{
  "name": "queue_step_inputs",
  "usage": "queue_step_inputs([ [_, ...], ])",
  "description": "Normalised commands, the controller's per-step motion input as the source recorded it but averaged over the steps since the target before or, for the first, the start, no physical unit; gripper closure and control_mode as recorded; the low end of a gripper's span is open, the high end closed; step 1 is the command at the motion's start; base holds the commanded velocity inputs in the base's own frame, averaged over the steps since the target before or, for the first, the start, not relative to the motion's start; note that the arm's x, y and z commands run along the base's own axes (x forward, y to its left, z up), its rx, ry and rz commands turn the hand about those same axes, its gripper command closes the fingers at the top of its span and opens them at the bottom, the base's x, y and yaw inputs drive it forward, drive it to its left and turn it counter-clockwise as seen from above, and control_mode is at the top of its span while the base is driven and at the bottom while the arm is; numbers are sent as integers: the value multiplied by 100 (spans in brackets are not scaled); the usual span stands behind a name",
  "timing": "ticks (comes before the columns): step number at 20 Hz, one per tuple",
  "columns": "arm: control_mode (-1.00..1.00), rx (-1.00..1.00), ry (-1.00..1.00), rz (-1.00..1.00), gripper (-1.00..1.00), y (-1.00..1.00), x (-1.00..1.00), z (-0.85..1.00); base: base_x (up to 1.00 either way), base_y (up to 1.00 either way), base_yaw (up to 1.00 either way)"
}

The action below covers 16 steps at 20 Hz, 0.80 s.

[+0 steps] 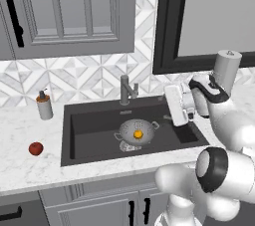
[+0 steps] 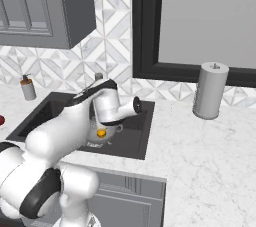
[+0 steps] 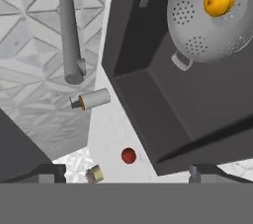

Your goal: Put the colander in the sink, put the apple, tangerine in the colander, and turn on the sink faucet and pour water over the colander.

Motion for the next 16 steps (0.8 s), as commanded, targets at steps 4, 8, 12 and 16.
queue_step_inputs([
  [4, -100, -12, -21, 14, -100, 12, -100, 92, 0, 0, 0],
  [8, -100, -17, -19, 6, -100, 58, -95, 83, 0, 0, 0],
  [12, -100, -18, -26, 0, -100, 91, -89, 59, 0, 0, 0],
  [16, -100, -26, -13, 2, -100, 100, -71, 44, 0, 0, 0],
])
